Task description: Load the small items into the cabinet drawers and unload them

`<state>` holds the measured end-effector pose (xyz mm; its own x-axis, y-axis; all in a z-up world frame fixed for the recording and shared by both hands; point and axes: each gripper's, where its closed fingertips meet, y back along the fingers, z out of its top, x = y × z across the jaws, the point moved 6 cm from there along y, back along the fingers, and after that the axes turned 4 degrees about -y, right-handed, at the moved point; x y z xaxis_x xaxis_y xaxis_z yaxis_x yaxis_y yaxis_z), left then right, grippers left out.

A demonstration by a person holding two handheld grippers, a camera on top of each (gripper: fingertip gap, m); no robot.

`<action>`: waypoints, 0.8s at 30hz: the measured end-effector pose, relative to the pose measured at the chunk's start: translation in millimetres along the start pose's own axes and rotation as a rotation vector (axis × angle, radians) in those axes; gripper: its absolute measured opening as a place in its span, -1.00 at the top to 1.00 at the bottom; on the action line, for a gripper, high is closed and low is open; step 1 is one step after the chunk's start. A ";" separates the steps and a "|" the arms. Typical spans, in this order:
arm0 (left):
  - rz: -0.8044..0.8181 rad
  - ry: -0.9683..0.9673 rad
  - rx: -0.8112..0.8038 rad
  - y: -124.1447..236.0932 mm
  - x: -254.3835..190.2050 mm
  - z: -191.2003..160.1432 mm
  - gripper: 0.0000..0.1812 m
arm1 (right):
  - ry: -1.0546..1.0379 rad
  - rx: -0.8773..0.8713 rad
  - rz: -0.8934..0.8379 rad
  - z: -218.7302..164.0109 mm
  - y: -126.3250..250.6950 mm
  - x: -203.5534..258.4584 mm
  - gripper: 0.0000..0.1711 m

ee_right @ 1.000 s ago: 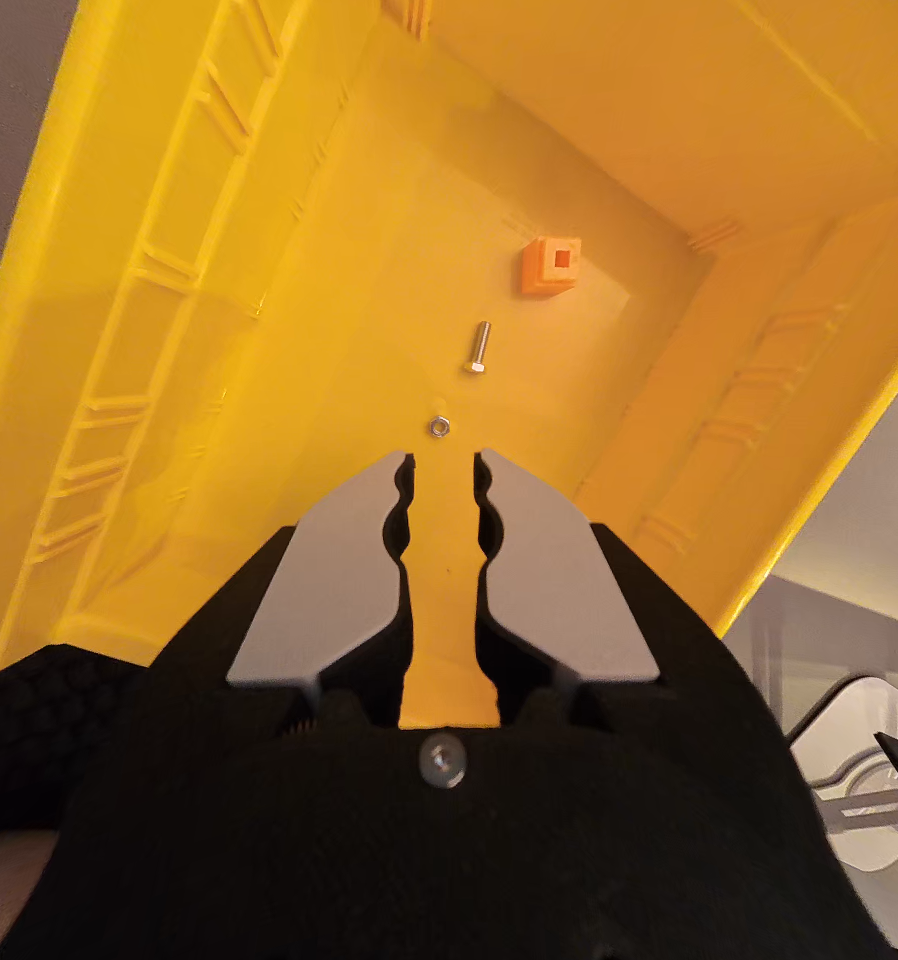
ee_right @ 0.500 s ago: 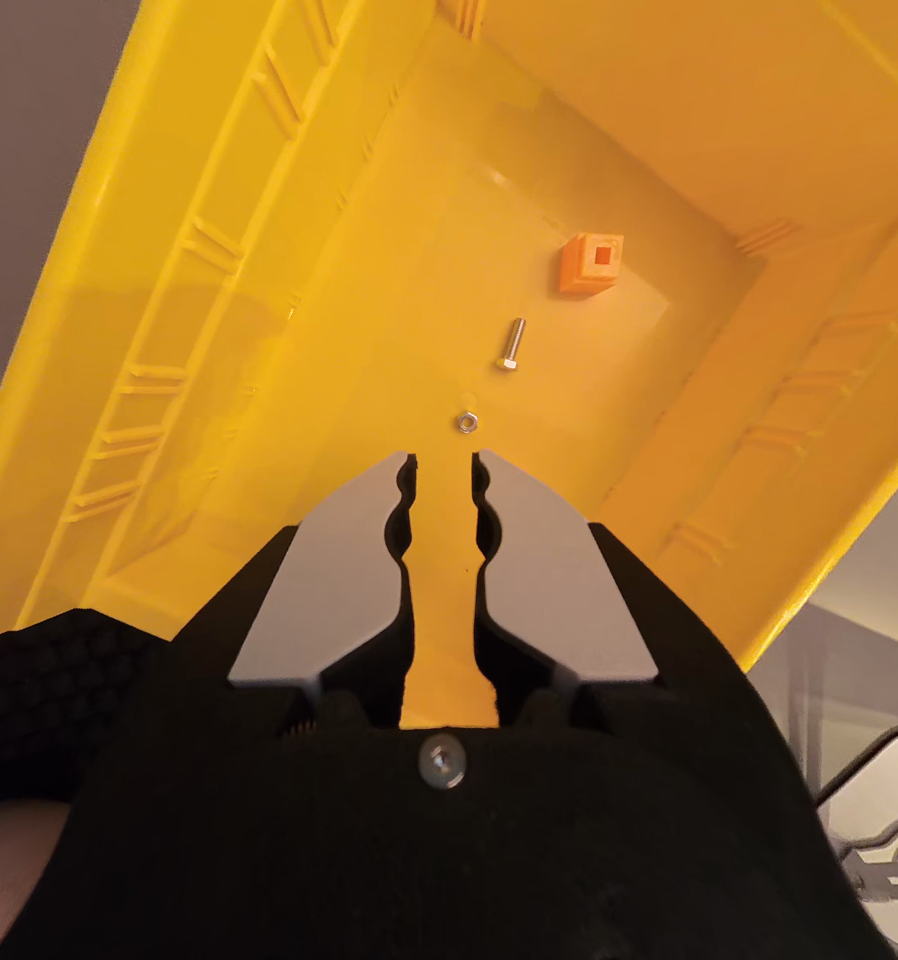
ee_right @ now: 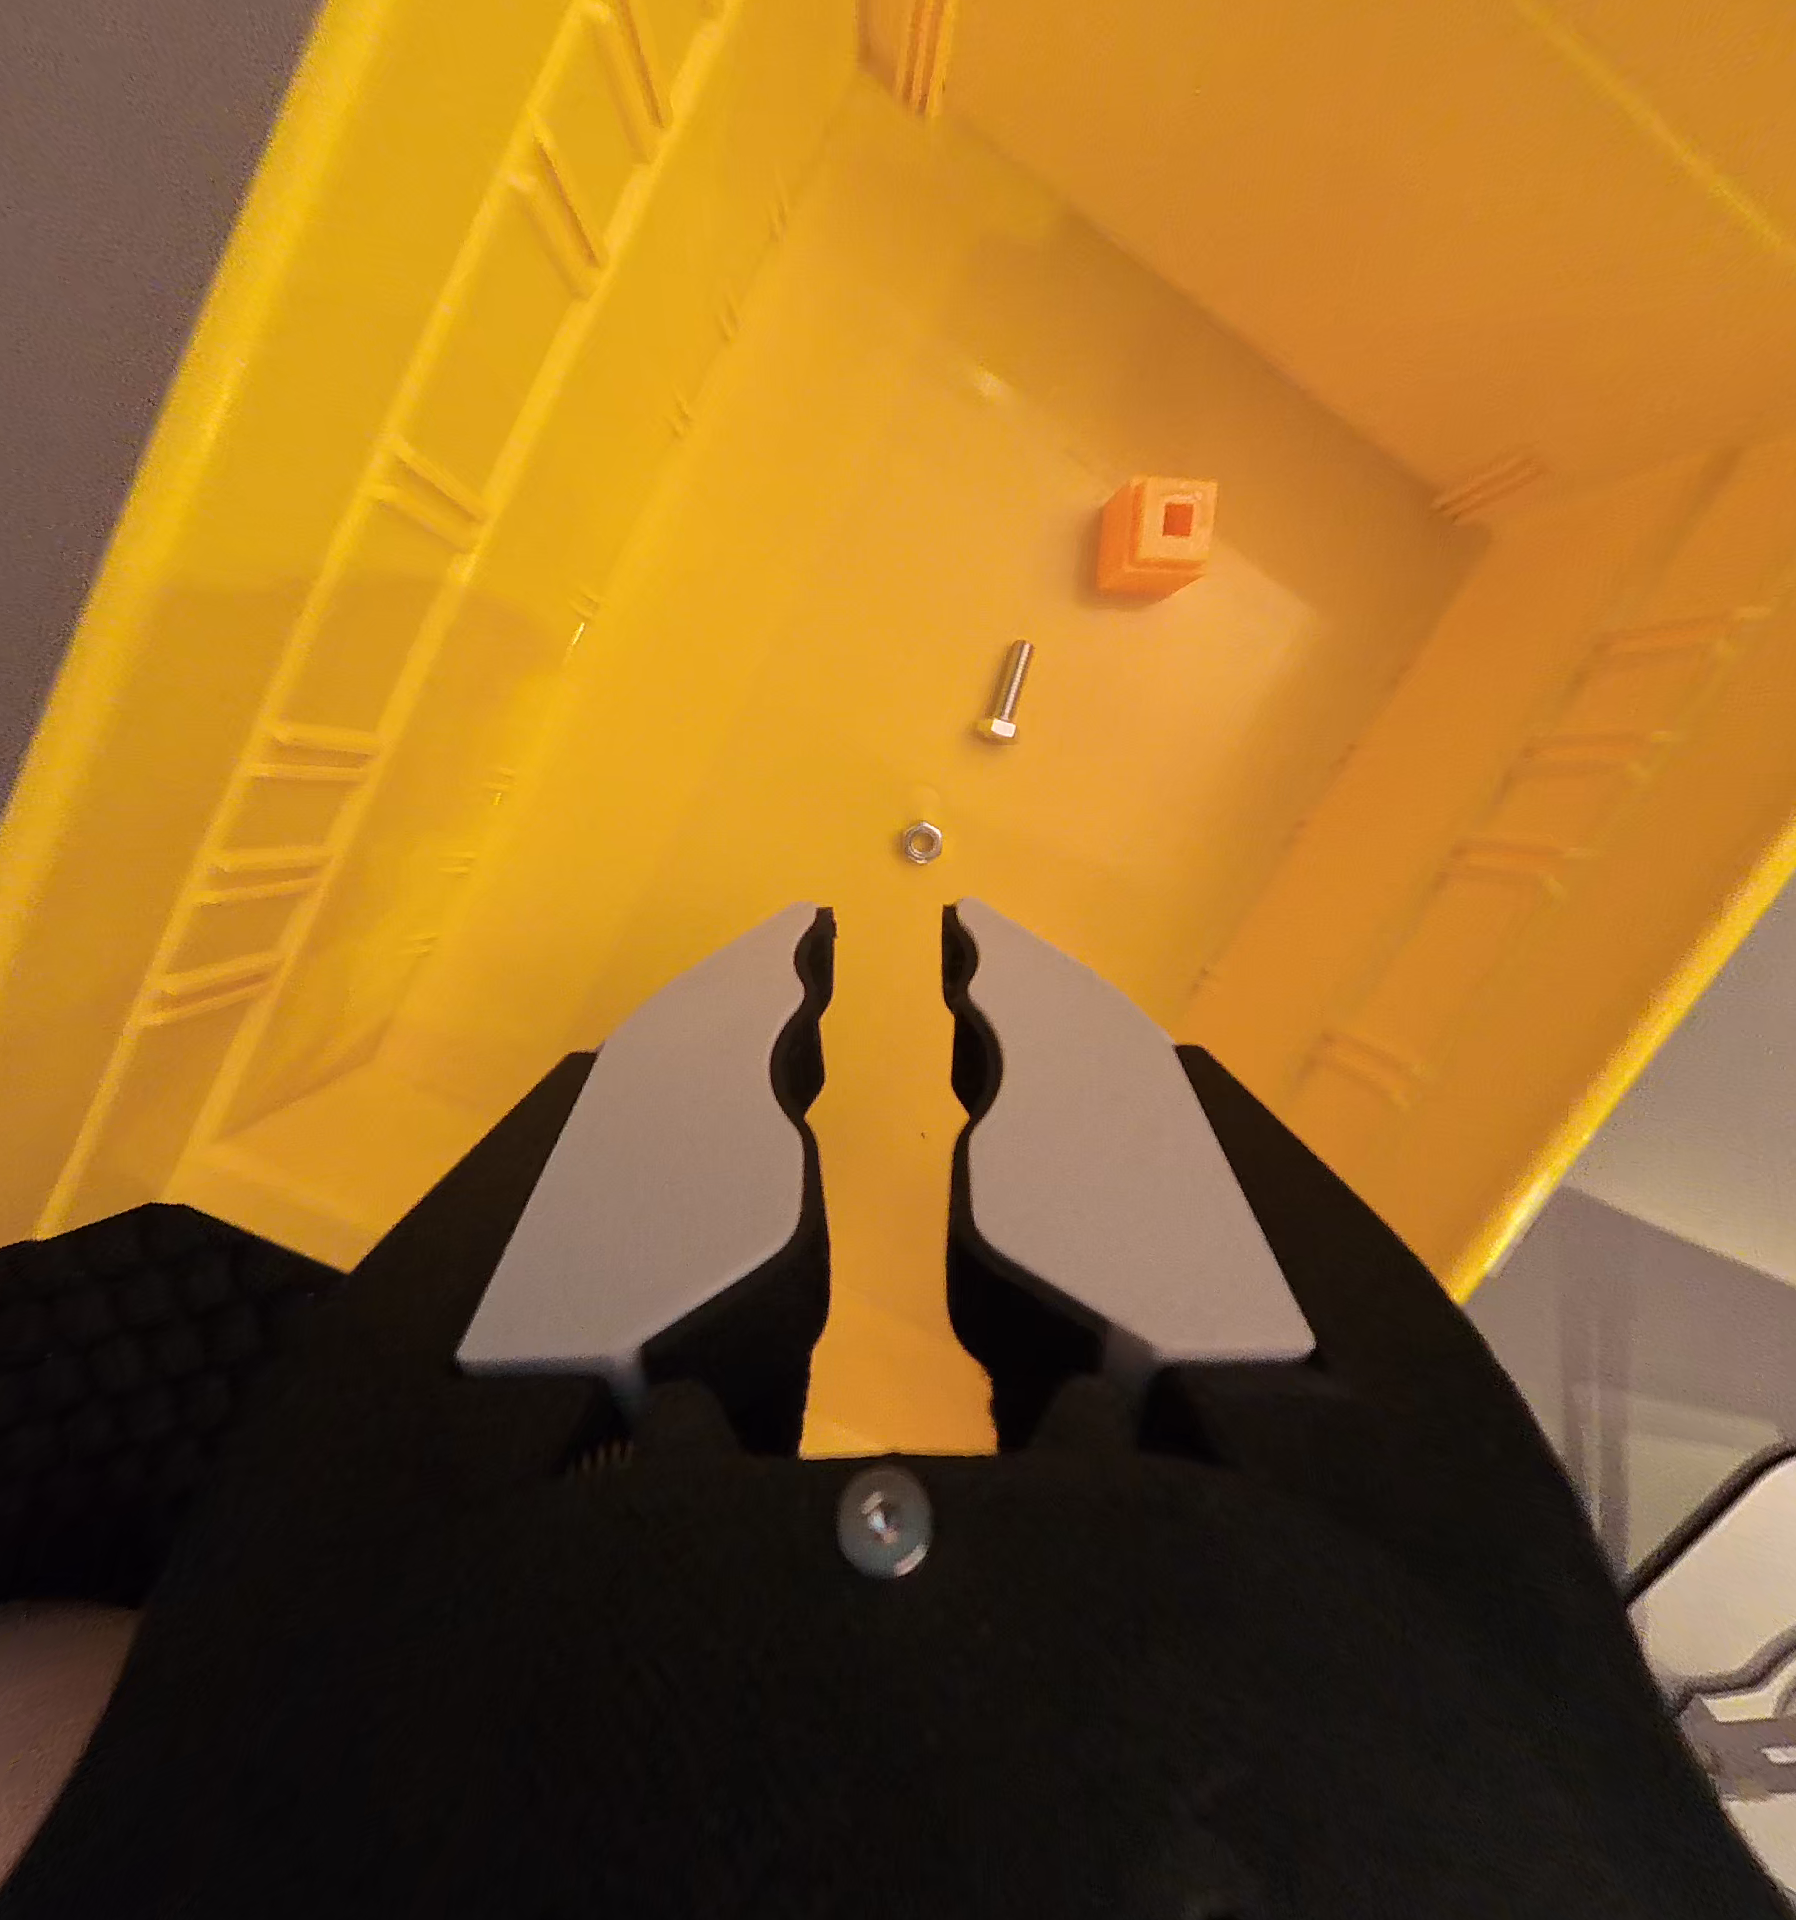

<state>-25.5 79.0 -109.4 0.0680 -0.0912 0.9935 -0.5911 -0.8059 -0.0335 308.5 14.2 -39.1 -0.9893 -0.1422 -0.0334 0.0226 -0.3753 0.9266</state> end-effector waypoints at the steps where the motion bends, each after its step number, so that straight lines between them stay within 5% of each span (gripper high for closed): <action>1: 0.001 -0.003 -0.002 2.1 0.2 0.6 0.88 | 0.004 -0.011 -0.007 1.4 3.4 1.0 0.76; 9: 0.001 -0.027 -0.022 31.0 2.1 8.2 0.89 | 0.079 -0.112 -0.161 21.0 51.5 24.7 0.80; 13: 0.003 -0.032 -0.039 47.0 1.2 11.3 0.88 | 0.263 -0.256 -0.152 54.8 76.1 79.8 0.80; 18: 0.002 -0.033 -0.046 61.0 2.1 15.0 0.90 | 0.710 -0.363 0.122 79.4 73.4 195.8 0.79; 24: -0.005 -0.028 -0.052 73.6 1.6 17.1 0.90 | 0.993 -0.238 0.329 82.1 24.2 285.9 0.80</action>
<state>-55.1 9.6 -112.1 0.0933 -0.1037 0.9902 -0.6317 -0.7749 -0.0216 14.3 39.6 4.5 -0.3716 -0.9099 -0.1841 0.4005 -0.3360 0.8525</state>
